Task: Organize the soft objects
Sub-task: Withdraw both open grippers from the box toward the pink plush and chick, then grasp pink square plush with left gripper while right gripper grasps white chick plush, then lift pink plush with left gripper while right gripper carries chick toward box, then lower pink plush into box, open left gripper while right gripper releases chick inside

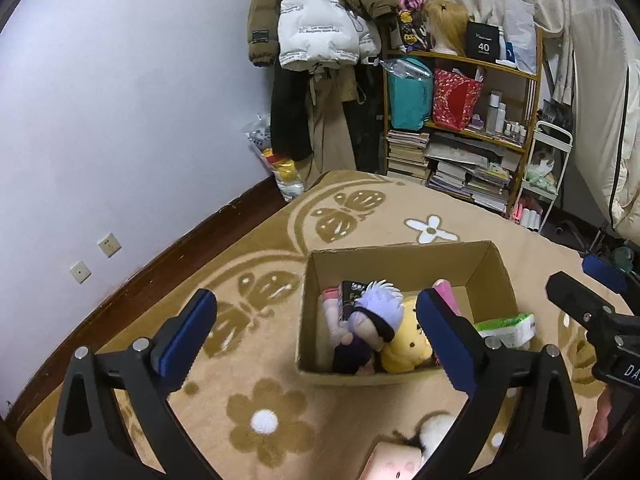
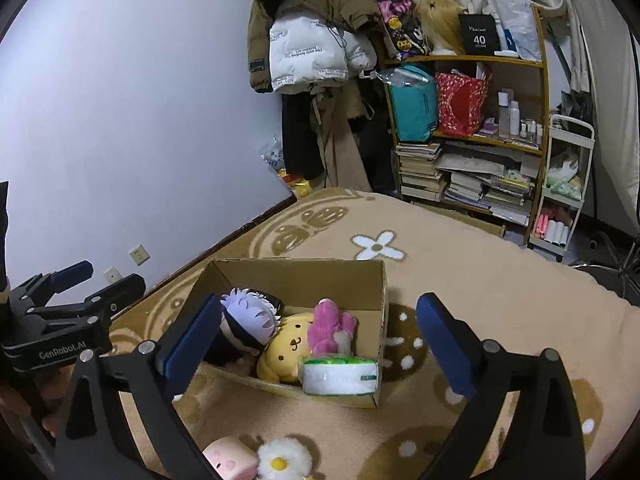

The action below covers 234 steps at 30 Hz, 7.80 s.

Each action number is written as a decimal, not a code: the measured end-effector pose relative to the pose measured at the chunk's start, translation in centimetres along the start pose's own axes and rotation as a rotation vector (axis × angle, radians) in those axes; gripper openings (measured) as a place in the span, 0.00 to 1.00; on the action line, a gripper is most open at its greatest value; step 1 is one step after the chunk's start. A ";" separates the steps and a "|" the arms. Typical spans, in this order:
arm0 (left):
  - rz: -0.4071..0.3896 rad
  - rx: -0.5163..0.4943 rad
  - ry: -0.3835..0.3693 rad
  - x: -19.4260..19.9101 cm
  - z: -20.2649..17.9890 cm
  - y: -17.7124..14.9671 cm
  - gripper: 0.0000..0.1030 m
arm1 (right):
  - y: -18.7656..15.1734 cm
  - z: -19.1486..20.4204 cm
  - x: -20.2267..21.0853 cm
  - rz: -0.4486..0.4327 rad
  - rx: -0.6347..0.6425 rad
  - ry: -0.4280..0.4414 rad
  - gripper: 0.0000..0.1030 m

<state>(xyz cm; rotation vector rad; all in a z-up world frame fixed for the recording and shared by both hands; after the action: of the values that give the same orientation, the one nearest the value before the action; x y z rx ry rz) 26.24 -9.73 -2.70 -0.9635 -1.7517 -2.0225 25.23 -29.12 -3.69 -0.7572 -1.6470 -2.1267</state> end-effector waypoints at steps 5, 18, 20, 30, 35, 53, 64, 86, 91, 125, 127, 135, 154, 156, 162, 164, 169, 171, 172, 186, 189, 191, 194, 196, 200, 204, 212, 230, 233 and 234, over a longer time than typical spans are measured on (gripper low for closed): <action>0.008 0.038 0.007 1.8 1.2 -0.4 0.96 | -0.3 0.3 1.7 -0.004 0.017 -0.017 1.00; 0.030 0.009 0.011 6.1 1.6 -3.4 0.96 | -1.4 1.2 5.4 -0.027 0.037 -0.008 1.00; 0.033 0.019 0.005 6.6 1.7 -4.1 0.96 | -1.7 1.4 5.8 -0.028 0.036 0.000 1.00; 0.059 0.027 0.022 7.0 2.7 -7.3 0.96 | -4.7 2.1 5.9 0.020 0.027 0.020 1.00; 0.087 0.054 0.022 6.2 3.1 -9.3 0.96 | -6.9 2.3 5.1 0.055 0.046 0.015 1.00; 0.162 0.060 -0.054 3.1 1.0 -15.0 0.96 | -12.9 2.0 1.4 0.157 0.035 0.028 1.00; 0.235 0.026 -0.084 0.7 -0.9 -17.2 0.96 | -15.5 1.0 -1.3 0.217 0.043 0.020 1.00; 0.320 -0.062 -0.131 -2.1 -4.3 -19.8 0.96 | -18.3 1.6 -5.2 0.319 0.047 0.074 0.96; 0.347 -0.074 -0.137 -3.0 -4.9 -20.4 0.96 | -19.6 1.7 -6.3 0.368 0.040 0.085 0.93; 0.416 -0.110 -0.137 -6.1 -6.0 -22.9 0.70 | -20.7 2.9 -7.7 0.431 -0.047 0.238 0.33; 0.420 -0.103 -0.153 -6.1 -6.1 -22.8 0.64 | -20.6 3.0 -7.7 0.432 -0.053 0.251 0.23; 0.405 -0.085 -0.181 -5.1 -6.2 -22.5 0.39 | -20.0 4.0 -7.1 0.404 -0.004 0.258 0.21; 0.251 -0.010 -0.081 -2.2 -0.9 -17.4 0.36 | -16.8 3.5 -3.4 0.295 0.025 0.237 0.03; 0.229 -0.009 -0.075 -1.7 -0.5 -16.6 0.36 | -16.2 3.6 -2.7 0.270 0.029 0.233 0.03; 0.158 -0.030 -0.071 0.0 -0.2 -13.3 0.36 | -13.7 3.5 -0.3 0.198 0.017 0.242 0.03; 0.130 -0.044 -0.057 0.5 -0.2 -11.9 0.36 | -12.4 3.4 0.5 0.166 0.009 0.243 0.03; 0.088 -0.064 -0.039 1.1 0.3 -9.0 0.36 | -9.7 3.5 2.1 0.097 0.007 0.237 0.03; 0.077 -0.066 -0.033 1.2 0.5 -8.1 0.36 | -8.4 3.7 2.6 0.072 0.010 0.237 0.03; 0.069 -0.068 -0.031 1.2 0.6 -7.5 0.36 | -7.7 3.7 2.8 0.056 0.012 0.235 0.03; -0.037 -0.096 -0.028 -0.6 0.2 -0.2 0.37 | 1.8 5.1 3.6 -0.082 0.072 0.208 0.03; -0.031 -0.083 -0.054 -2.2 -0.2 0.2 0.37 | 2.5 5.1 2.3 -0.081 0.098 0.169 0.03; -0.021 -0.079 -0.066 -3.2 -0.4 0.1 0.37 | 2.5 4.9 1.6 -0.081 0.105 0.153 0.03; 0.000 -0.087 -0.055 -4.8 -0.6 -0.6 0.38 | 1.9 4.3 0.2 -0.059 0.106 0.141 0.03; 0.006 -0.090 -0.053 -5.7 -0.9 -1.1 0.38 | 1.3 3.9 -0.8 -0.035 0.104 0.133 0.03; 0.041 -0.081 -0.055 -7.2 -1.3 -2.2 0.38 | 0.5 2.9 -2.6 -0.001 0.069 0.137 0.03; 0.060 -0.074 -0.058 -7.8 -1.4 -2.7 0.42 | -0.6 2.4 -3.9 0.039 0.051 0.136 0.06; 0.039 -0.067 -0.040 -7.0 -0.6 -2.3 0.60 | -1.3 2.2 -4.6 0.074 0.053 0.130 0.11; -0.038 0.007 0.006 2.1 2.8 -0.5 0.95 | -0.2 2.6 -0.3 0.021 0.055 0.077 0.89; -0.065 0.037 0.018 4.6 3.8 -0.5 0.96 | 0.2 2.8 1.3 -0.005 0.059 0.067 0.95; -0.075 0.044 0.024 5.5 4.1 -0.6 0.97 | 0.3 2.9 2.0 -0.013 0.062 0.068 0.99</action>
<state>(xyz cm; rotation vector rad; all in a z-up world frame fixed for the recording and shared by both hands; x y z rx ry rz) 23.10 -4.57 0.56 -0.8688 -1.8376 -2.0226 24.45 -26.33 -1.72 -0.6503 -1.6788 -2.0764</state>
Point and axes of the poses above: each gripper's, at about its wrist camera, not at the fingertips, and x roughly against the way its jaws point, z to its left, y to its top, the point moved 9 cm from there along -x, roughly the way its jaws point, and after that the axes turned 7 degrees about -y, right-handed, at the moved point
